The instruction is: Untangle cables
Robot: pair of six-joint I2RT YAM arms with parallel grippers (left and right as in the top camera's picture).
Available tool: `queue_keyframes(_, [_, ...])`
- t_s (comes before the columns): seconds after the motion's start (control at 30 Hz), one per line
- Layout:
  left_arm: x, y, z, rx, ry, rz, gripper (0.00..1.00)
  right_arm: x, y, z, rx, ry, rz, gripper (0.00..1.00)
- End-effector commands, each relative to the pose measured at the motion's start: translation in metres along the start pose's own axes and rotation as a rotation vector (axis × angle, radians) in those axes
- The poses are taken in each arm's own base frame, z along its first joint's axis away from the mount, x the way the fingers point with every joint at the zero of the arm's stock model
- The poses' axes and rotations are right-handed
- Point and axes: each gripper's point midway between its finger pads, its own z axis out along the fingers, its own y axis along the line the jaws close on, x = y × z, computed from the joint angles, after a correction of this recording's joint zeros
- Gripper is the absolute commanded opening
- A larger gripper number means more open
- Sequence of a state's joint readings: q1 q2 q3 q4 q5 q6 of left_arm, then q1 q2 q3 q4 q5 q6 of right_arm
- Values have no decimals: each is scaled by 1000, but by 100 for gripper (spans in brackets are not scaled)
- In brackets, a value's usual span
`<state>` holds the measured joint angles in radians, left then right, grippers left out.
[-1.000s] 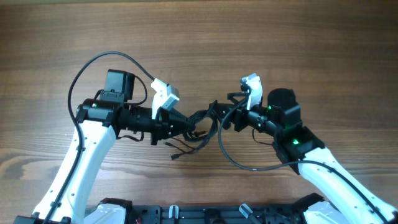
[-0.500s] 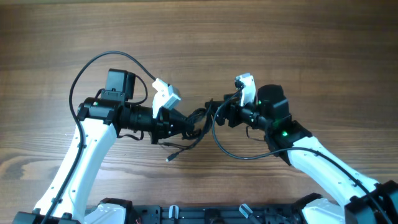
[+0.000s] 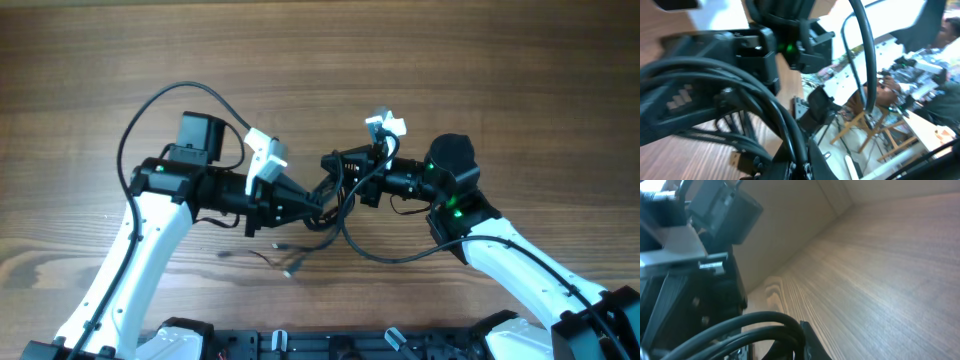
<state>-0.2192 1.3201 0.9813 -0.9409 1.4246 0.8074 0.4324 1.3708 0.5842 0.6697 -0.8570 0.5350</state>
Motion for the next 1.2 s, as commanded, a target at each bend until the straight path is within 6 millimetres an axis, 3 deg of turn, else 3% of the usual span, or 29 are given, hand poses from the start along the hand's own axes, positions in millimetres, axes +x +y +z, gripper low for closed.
queue_keyframes(0.0, [-12, -35, 16, 143, -25, 75, 4, -16, -33, -2, 175, -102, 49, 5])
queue_keyframes(0.13, [-9, -47, 27, 200, -4, 79, 4, -39, -69, -17, 393, -245, 44, 5])
queue_keyframes(0.27, [-3, -56, 35, 235, 23, 67, 4, -69, -102, -49, 641, -442, 33, 5])
queue_keyframes(0.43, [5, -55, 37, 216, 61, 22, 4, -81, -143, -104, 921, -587, 72, 5])
queue_keyframes(0.53, [12, -50, 37, 180, 99, 7, 4, -72, -162, -125, 994, -607, 171, 5])
queue_keyframes(0.67, [23, -39, 37, 112, 159, 13, 4, -49, -171, -121, 984, -509, 246, 5])
queue_keyframes(0.83, [19, -31, 29, 79, 137, -5, 4, -15, -181, -124, 1053, -385, 314, 5])
queue_keyframes(1.0, [6, -14, 12, 13, 70, -93, 4, 27, -189, -134, 1141, -241, 391, 6])
queue_keyframes(1.17, [-24, -11, -21, 27, -123, -141, 4, 45, -197, -160, 1301, -207, 400, 5])
